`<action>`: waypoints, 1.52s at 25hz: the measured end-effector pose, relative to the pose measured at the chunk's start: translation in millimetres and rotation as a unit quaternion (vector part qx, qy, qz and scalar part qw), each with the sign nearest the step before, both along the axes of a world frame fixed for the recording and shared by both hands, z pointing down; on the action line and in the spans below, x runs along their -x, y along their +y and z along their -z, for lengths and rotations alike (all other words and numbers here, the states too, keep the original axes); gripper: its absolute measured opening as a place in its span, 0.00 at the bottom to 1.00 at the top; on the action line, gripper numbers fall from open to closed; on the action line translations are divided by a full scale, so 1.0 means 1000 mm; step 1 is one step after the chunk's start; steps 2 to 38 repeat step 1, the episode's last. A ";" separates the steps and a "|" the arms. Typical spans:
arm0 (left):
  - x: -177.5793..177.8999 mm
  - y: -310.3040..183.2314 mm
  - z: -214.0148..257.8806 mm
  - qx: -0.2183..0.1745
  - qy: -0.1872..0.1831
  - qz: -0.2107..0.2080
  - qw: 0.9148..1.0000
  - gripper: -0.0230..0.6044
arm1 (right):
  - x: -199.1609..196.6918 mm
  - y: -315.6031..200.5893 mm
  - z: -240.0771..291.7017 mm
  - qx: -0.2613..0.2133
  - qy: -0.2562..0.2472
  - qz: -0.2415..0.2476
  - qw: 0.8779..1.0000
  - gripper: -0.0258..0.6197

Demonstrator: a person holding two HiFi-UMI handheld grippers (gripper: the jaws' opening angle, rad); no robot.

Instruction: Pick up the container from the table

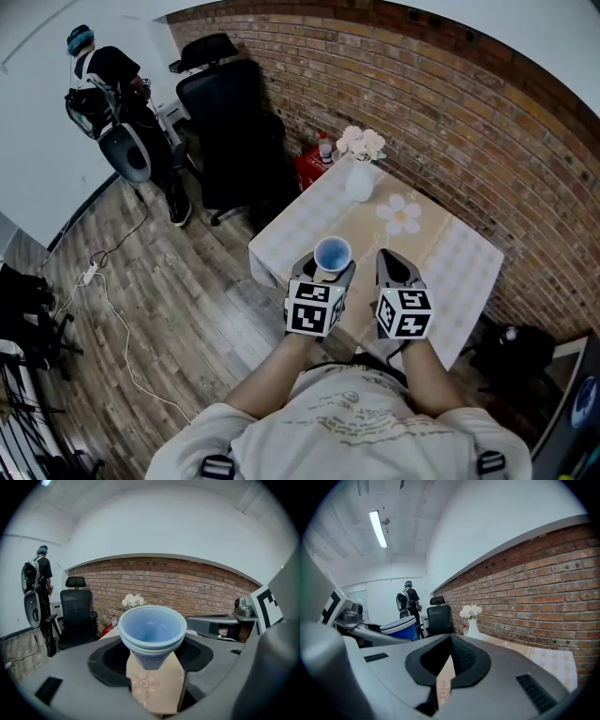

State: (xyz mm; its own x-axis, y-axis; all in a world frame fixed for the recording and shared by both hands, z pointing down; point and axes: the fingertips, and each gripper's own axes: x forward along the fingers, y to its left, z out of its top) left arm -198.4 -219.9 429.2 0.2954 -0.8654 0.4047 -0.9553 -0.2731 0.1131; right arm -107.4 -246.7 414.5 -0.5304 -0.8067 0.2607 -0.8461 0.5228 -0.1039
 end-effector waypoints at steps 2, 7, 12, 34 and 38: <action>0.000 0.000 0.001 -0.001 0.000 -0.001 1.000 0.51 | 0.001 0.000 0.001 -0.001 -0.002 0.001 1.000 0.04; 0.000 0.000 0.001 -0.001 0.000 -0.001 1.000 0.51 | 0.001 0.000 0.001 -0.001 -0.002 0.001 1.000 0.04; 0.000 0.000 0.001 -0.001 0.000 -0.001 1.000 0.51 | 0.001 0.000 0.001 -0.001 -0.002 0.001 1.000 0.04; 0.000 0.000 0.001 -0.001 0.000 -0.001 1.000 0.51 | 0.001 0.000 0.001 -0.001 -0.002 0.001 1.000 0.04; 0.000 0.000 0.001 -0.001 0.000 -0.001 1.000 0.51 | 0.001 0.000 0.001 -0.001 -0.002 0.001 1.000 0.04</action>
